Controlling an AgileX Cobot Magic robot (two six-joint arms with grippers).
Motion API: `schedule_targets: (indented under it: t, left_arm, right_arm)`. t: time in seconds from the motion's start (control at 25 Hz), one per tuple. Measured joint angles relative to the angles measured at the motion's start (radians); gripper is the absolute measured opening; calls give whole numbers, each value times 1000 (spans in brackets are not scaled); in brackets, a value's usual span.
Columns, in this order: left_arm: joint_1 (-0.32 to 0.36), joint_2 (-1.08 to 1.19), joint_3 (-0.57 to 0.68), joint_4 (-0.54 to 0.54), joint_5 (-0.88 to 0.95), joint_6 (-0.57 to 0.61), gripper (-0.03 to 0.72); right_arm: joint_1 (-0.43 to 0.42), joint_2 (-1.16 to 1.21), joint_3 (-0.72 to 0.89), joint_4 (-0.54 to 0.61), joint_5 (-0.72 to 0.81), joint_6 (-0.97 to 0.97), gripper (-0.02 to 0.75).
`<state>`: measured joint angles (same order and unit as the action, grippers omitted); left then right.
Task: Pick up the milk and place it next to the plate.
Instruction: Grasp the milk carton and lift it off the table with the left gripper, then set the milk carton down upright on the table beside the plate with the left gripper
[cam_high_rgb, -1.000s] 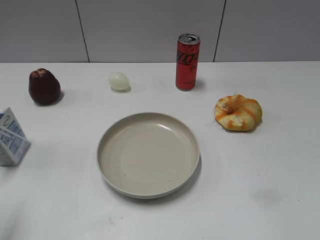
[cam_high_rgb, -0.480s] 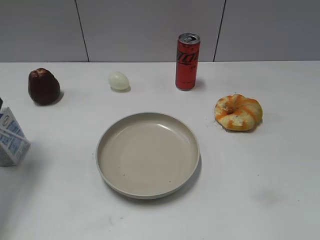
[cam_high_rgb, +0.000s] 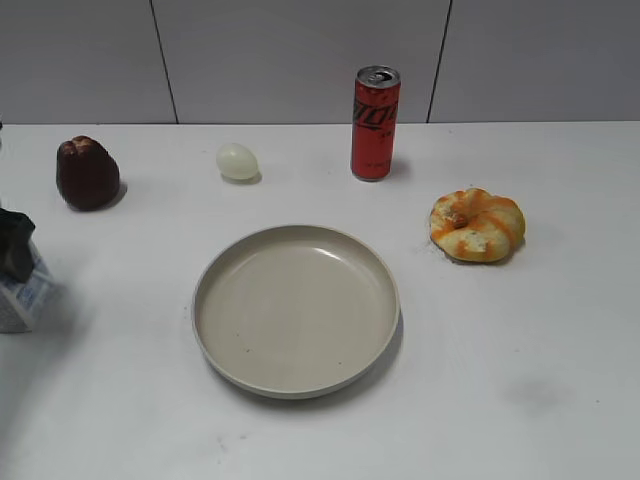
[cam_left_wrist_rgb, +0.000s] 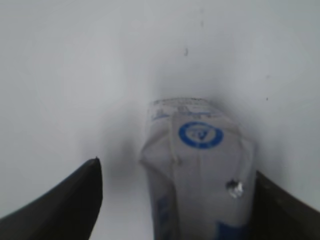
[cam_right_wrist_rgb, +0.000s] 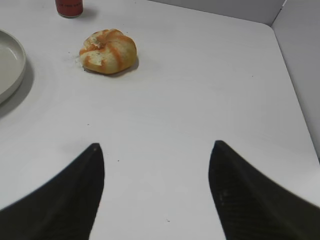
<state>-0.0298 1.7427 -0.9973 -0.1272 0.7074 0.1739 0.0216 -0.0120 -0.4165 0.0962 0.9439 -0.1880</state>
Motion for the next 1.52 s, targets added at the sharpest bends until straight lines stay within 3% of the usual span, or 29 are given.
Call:
schedule_targets:
  t: [0.08,0.28,0.48,0.68,0.88,1.16,1.36,1.52]
  left_arm:
    - [0,8,0,-1,2,0,506]
    - [0,9,-14,3,25,1,275]
    - [-4,10,-127,6,146,92,276]
    - [-54,36,-364,-68,204,324,276]
    - [-188,158,-646,-86,247,522,276]
    - [-372,416,-987,-60,274,641,276]
    - [-473,534,-1048,-38,280,807,276]
    - [-508,600,-1049,-19,289,854,276]
  right_arm:
    - [0,0,0,0,0,0,497]
    - [0,0,0,0,0,0,497]
    - [0,0,0,0,0,0,497]
    - [0,0,0,0,0,0,497]
    - [0,0,0,0,0,0,497]
    - [0,0,0,0,0,0,497]
    - [0,0,0,0,0,0,497]
    - [0,0,0,0,0,0,497]
